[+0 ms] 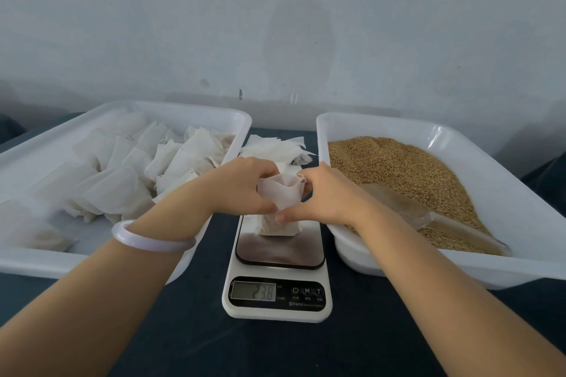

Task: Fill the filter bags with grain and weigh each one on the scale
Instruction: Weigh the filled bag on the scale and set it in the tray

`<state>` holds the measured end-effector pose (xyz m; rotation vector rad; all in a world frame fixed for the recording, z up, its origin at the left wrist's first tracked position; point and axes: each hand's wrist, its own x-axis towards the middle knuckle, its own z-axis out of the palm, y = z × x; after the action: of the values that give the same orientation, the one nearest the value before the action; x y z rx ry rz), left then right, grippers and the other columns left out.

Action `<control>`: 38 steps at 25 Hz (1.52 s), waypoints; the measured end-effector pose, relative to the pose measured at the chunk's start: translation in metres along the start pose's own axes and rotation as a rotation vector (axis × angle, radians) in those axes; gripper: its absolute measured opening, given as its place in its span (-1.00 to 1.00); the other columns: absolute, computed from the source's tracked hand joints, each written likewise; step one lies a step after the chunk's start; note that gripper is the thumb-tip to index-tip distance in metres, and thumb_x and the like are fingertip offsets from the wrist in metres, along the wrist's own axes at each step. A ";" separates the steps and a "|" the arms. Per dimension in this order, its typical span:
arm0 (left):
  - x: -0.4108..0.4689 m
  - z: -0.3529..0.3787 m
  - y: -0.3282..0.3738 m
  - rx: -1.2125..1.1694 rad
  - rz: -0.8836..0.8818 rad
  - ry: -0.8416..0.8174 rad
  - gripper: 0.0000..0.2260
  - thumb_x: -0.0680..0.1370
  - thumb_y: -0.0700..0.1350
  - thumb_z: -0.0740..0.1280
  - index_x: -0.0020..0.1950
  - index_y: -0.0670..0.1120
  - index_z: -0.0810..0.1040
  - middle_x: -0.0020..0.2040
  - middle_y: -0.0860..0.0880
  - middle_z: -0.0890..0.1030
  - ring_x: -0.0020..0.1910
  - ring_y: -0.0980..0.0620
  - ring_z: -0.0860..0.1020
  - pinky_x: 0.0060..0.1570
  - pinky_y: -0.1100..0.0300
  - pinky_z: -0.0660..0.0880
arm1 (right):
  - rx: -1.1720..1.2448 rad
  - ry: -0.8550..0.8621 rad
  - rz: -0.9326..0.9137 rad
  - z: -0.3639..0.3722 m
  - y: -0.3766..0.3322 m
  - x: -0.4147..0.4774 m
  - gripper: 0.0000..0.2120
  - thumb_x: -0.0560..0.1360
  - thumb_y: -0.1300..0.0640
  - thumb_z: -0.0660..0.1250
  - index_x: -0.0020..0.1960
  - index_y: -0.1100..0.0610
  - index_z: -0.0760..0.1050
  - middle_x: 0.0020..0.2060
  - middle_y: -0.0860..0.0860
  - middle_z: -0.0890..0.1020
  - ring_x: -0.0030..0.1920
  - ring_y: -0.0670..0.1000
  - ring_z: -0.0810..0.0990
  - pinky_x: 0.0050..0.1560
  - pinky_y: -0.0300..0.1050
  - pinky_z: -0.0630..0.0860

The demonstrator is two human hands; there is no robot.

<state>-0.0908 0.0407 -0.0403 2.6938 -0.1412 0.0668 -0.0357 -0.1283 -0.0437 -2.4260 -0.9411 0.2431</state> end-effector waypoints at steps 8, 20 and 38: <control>0.000 0.000 -0.001 -0.010 0.000 0.002 -0.82 0.36 -0.11 0.44 -0.12 -0.02 0.48 -0.29 0.12 0.48 -0.31 0.19 0.45 -0.33 0.28 0.36 | 0.015 0.003 -0.001 0.000 0.000 -0.001 -0.52 0.19 -0.14 0.56 -0.09 0.18 0.55 -0.12 0.09 0.62 -0.05 0.04 0.55 0.00 0.01 0.51; 0.000 -0.001 0.001 0.007 0.023 -0.020 -0.73 0.37 -0.13 0.43 -0.29 0.10 0.35 -0.33 0.14 0.45 -0.34 0.18 0.43 -0.37 0.28 0.29 | 0.025 0.006 -0.025 0.000 0.004 0.001 -0.67 0.23 -0.02 0.55 -0.13 0.15 0.58 -0.18 0.07 0.65 -0.12 0.04 0.61 -0.07 0.03 0.54; 0.000 0.000 -0.002 -0.003 0.023 -0.018 -0.75 0.38 -0.14 0.43 -0.26 0.10 0.37 -0.31 0.13 0.47 -0.33 0.19 0.44 -0.36 0.29 0.31 | 0.021 0.011 -0.035 0.001 0.003 0.001 -0.66 0.23 -0.04 0.56 -0.14 0.15 0.59 -0.19 0.06 0.65 -0.13 0.02 0.60 -0.12 -0.04 0.52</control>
<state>-0.0902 0.0423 -0.0408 2.6901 -0.1771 0.0488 -0.0336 -0.1290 -0.0461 -2.3876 -0.9701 0.2256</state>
